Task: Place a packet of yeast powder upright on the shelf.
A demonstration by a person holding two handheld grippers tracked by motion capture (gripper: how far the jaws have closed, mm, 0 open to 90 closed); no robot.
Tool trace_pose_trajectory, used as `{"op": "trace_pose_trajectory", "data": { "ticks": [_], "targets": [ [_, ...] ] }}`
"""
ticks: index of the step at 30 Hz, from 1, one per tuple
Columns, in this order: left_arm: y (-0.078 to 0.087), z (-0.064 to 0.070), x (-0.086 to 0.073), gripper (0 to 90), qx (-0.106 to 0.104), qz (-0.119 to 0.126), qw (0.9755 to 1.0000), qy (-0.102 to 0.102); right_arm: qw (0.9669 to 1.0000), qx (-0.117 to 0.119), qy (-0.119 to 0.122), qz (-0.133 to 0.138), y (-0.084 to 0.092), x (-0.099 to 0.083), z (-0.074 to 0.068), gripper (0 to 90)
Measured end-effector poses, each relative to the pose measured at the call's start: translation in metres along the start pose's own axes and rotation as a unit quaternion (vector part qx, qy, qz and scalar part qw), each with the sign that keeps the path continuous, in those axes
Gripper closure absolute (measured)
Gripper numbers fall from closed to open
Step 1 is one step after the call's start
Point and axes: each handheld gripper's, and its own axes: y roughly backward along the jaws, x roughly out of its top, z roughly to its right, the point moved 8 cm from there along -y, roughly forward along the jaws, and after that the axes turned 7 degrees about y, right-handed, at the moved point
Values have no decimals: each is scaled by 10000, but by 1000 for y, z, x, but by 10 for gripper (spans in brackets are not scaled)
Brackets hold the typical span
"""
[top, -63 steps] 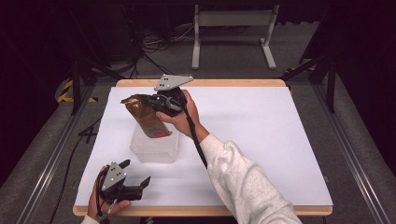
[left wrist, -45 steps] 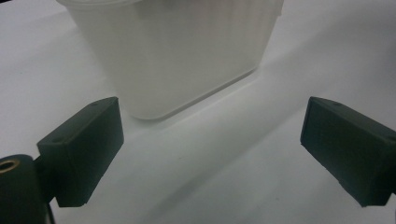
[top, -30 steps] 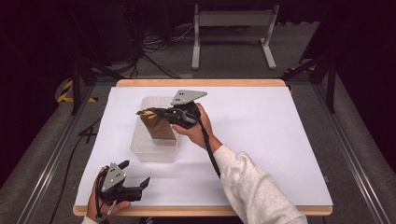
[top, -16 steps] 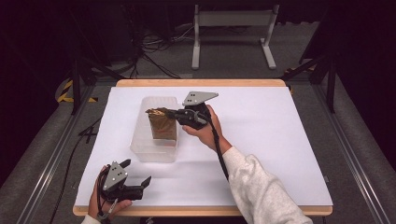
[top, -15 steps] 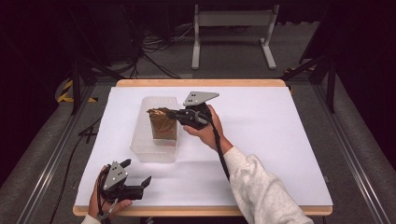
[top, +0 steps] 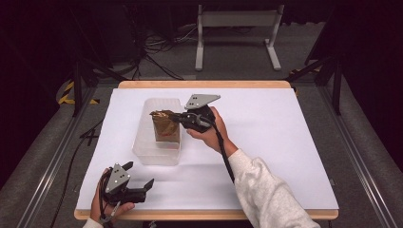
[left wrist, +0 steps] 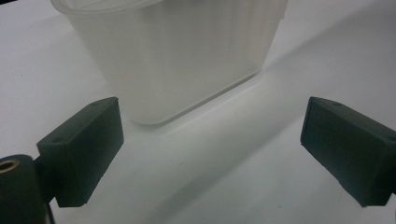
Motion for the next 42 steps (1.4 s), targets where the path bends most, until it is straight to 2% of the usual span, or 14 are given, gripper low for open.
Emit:
{"op": "trace_pose_trajectory", "data": {
  "ticks": [9, 24, 42],
  "targets": [
    [-1, 0, 0, 68, 4, -26, 10000, 12, 10000, -18, -4, -61, -1, -1, 0, 872],
    [-2, 0, -1, 68, 10, -36, 10000, -6, 9994, -158, 124, -299, 1, 3, 2, 770],
    [-2, 0, 0, 68, -15, -23, 10000, 7, 9974, -483, 346, -398, 29, 11, 6, 690]
  ]
}}
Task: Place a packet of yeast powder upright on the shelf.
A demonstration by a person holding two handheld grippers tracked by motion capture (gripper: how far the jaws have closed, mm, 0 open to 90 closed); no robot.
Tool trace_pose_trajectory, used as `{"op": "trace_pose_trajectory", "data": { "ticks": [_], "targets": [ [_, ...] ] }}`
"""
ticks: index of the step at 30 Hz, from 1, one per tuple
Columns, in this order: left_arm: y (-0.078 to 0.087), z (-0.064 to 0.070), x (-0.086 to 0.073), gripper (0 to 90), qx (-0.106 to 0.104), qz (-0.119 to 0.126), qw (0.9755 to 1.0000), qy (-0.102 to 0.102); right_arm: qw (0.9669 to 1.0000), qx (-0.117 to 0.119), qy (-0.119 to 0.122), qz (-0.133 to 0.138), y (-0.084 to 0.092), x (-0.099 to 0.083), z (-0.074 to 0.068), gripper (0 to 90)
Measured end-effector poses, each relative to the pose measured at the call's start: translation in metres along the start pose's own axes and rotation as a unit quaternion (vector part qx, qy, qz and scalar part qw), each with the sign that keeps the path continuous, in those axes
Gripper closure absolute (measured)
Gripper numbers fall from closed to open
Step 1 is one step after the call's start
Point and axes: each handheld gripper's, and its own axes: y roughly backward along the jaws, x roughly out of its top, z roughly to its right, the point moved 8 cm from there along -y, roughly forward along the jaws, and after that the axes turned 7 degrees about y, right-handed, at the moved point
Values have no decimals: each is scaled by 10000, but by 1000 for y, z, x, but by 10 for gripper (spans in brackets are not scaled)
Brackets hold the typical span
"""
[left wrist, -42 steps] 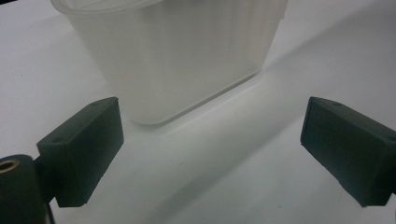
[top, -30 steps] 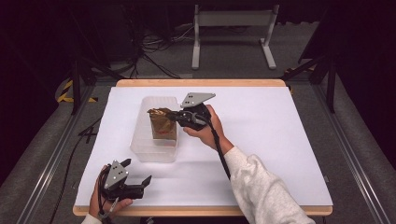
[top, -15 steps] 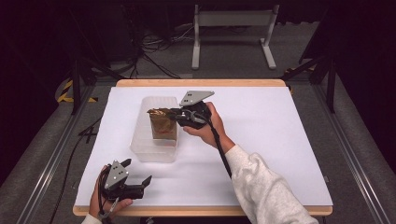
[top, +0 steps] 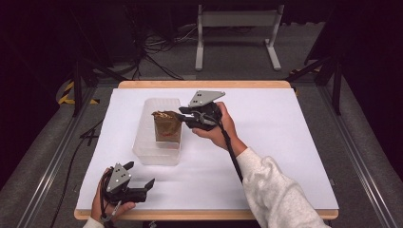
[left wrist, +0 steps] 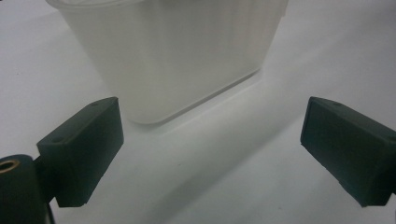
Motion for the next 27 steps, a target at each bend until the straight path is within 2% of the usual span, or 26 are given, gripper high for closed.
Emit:
{"op": "trace_pose_trajectory", "data": {
  "ticks": [10, 16, 27],
  "targets": [
    [0, 0, 0, 68, -3, -17, 10000, 11, 9998, -193, -16, 72, 22, 1, 8, 633],
    [-1, 0, 0, 68, 14, -32, 10000, -11, 9996, -258, -109, 96, 38, -4, 14, 618],
    [-2, 1, 1, 68, 27, -52, 10000, -40, 9981, -583, 104, -188, 58, -21, 21, 593]
  ]
}}
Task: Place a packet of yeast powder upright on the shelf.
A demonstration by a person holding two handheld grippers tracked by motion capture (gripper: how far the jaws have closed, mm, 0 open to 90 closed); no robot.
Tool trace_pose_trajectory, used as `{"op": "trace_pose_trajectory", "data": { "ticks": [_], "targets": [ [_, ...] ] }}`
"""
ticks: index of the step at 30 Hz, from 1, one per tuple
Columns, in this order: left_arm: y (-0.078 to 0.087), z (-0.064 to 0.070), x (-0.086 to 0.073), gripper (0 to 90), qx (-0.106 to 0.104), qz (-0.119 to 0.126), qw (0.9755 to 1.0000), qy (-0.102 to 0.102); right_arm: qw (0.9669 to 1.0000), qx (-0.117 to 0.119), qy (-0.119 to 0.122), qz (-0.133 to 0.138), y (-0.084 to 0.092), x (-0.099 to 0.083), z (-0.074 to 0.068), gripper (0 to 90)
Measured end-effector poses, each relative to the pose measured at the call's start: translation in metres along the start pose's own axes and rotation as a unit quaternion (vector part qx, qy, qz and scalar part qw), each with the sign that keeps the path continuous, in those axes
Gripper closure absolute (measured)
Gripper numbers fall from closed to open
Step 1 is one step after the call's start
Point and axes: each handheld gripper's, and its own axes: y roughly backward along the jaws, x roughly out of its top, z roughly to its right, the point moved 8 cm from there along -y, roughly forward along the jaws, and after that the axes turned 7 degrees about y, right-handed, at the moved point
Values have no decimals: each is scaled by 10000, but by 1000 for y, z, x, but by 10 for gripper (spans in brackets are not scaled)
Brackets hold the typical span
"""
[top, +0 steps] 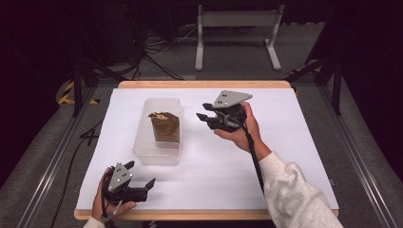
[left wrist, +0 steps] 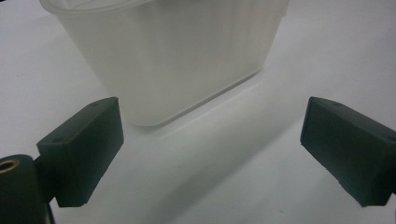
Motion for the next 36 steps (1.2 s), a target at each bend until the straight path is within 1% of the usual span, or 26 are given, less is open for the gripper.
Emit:
{"op": "trace_pose_trajectory", "data": {
  "ticks": [4, 7, 8, 11, 13, 18, 22, 24, 26, 29, 31, 33, 34, 36],
  "targets": [
    [-1, 0, 0, 68, 5, 5, 10000, -33, 10000, -47, 38, -78, 6, -7, 3, 587],
    [-1, 0, 0, 68, 5, -1, 10000, -28, 9999, -110, 22, -111, 10, -13, 6, 570],
    [-1, 0, 0, 68, 11, -5, 10000, -31, 9997, -163, 56, -170, 14, -18, 7, 551],
    [0, 0, 1, 68, 16, 8, 10000, -36, 9995, -186, 63, -228, 17, -23, 8, 529],
    [0, 0, 1, 68, 42, 33, 10000, -20, 9991, -264, 109, -300, 20, -29, 9, 528],
    [-1, 0, 1, 69, 46, 13, 10000, -37, 9984, -349, 141, -414, 29, -41, 11, 466],
    [-1, 0, 1, 68, 54, 0, 10000, -37, 9980, -400, 112, -479, 35, -53, 13, 442],
    [-1, 0, 0, 68, 42, -17, 10000, -41, 9974, -450, 149, -534, 40, -61, 13, 425],
    [-1, 0, 0, 68, 35, -21, 10000, -43, 9973, -457, 146, -554, 42, -64, 13, 409],
    [-2, 1, 0, 68, 27, -31, 10000, -36, 9959, -570, 243, -657, 49, -74, 14, 387],
    [-2, 1, 0, 68, 22, -42, 10000, -44, 9958, -589, 212, -661, 54, -79, 15, 375],
    [-2, 1, 0, 68, 34, -34, 10000, -53, 9949, -657, 210, -731, 60, -88, 17, 365],
    [-2, 1, 0, 68, 34, -34, 10000, -53, 9949, -657, 210, -731, 60, -88, 17, 365],
    [-2, 1, 0, 68, 38, -39, 10000, -56, 9943, -703, 197, -781, 64, -95, 18, 344]
  ]
}}
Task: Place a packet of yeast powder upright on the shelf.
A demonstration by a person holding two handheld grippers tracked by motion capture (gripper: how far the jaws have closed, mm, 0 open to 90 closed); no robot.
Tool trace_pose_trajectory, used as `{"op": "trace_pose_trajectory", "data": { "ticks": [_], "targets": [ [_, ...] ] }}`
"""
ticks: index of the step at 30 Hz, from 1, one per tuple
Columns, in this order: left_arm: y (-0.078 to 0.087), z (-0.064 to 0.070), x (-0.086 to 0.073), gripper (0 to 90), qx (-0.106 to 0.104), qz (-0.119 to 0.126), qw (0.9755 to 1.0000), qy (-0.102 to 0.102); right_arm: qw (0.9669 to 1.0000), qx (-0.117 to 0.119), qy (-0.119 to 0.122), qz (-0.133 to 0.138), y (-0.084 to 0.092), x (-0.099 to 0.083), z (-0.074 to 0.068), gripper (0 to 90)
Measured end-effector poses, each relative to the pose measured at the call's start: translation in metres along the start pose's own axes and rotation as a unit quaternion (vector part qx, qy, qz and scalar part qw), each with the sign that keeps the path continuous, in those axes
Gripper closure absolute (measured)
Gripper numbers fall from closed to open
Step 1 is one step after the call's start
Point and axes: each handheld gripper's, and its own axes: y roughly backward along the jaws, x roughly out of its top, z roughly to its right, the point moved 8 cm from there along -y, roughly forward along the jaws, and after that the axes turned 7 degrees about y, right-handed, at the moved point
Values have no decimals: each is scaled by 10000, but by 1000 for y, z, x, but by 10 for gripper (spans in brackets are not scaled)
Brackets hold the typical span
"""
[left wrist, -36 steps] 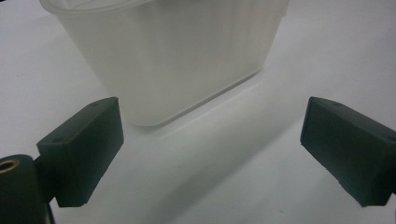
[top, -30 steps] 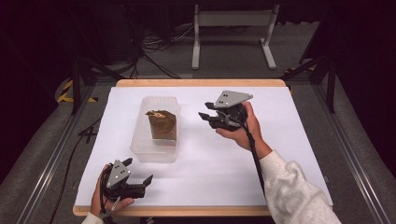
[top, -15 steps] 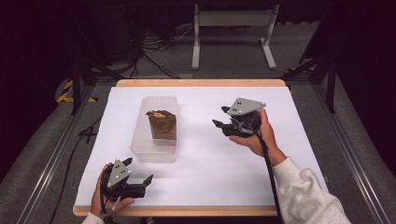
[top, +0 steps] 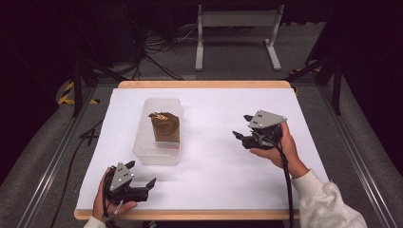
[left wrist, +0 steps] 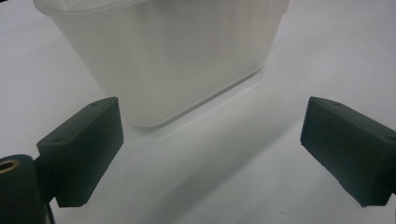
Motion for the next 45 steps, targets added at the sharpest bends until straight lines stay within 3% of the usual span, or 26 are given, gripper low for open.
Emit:
{"op": "trace_pose_trajectory", "data": {
  "ticks": [3, 11, 19, 33, 41, 44, 45],
  "targets": [
    [0, 0, 0, 68, 1, -9, 10000, -11, 9999, -126, 34, -105, 5, -17, 2, 316],
    [0, 0, 0, 68, 21, -7, 10000, -23, 9992, -298, 180, -181, 14, -38, 3, 275],
    [0, 0, 0, 68, 31, -29, 10000, -46, 9985, -397, 156, -354, 24, -68, 2, 233],
    [-1, 1, 0, 68, 49, -35, 10000, -50, 9979, -563, -220, -247, 51, -116, 1, 166],
    [-1, 1, 0, 68, 52, -26, 10000, -67, 9974, -576, -384, -180, 58, -138, -4, 166],
    [0, 0, 1, 67, 62, -13, 10000, -59, 9973, -467, -562, -109, 60, -145, -7, 154],
    [0, 0, 0, 67, 45, -24, 10000, -24, 9969, -555, -537, -113, 61, -148, -7, 151]
  ]
}}
